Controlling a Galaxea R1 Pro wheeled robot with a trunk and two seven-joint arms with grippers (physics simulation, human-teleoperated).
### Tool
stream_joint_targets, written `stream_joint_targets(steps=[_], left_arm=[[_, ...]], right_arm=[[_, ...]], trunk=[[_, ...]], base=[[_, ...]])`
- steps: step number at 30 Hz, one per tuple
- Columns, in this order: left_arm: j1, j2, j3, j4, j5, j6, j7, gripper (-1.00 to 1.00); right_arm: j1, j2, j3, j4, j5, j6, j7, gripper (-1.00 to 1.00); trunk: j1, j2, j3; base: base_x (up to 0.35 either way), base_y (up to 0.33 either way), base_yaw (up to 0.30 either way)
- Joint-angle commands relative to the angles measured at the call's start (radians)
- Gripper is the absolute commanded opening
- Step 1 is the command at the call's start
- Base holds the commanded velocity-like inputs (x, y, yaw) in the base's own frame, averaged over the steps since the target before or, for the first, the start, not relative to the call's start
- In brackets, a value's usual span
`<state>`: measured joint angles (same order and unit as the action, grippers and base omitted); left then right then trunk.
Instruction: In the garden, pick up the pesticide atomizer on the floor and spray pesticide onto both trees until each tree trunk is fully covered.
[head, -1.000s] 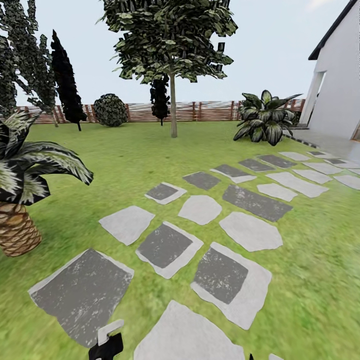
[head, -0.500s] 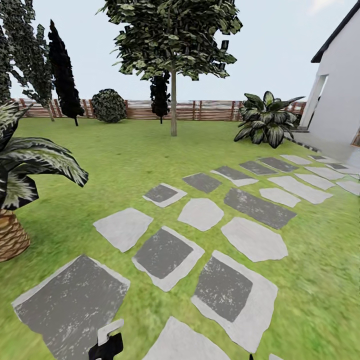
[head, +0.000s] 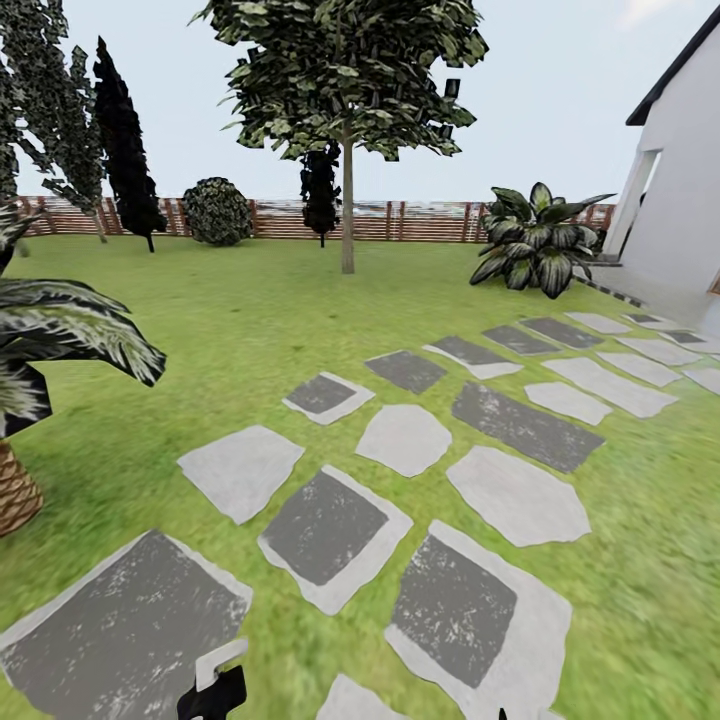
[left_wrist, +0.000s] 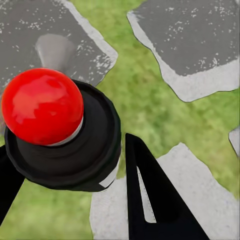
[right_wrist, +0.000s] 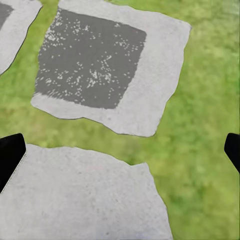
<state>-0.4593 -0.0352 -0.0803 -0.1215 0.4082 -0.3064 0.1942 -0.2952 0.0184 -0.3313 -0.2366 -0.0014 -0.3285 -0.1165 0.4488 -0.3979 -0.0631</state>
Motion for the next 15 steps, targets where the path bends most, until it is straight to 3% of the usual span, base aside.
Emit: stream_joint_targets(steps=[1, 15], left_arm=[[-0.001, 0.0, -0.009, 0.0, 0.006, -0.003, 0.005, -1.0], [-0.001, 0.0, -0.009, 0.0, 0.006, -0.003, 0.005, -1.0]], right_arm=[[-0.001, 0.0, 0.0, 0.0, 0.0, -0.003, -0.003, 1.0], [-0.001, 0.0, 0.0, -0.001, 0.0, -0.003, -0.003, 1.0]], trunk=[[0.001, -0.002, -0.002], [0.001, -0.002, -0.002]], base=[[0.333, 0.0, 0.0], [0.333, 0.0, 0.0]])
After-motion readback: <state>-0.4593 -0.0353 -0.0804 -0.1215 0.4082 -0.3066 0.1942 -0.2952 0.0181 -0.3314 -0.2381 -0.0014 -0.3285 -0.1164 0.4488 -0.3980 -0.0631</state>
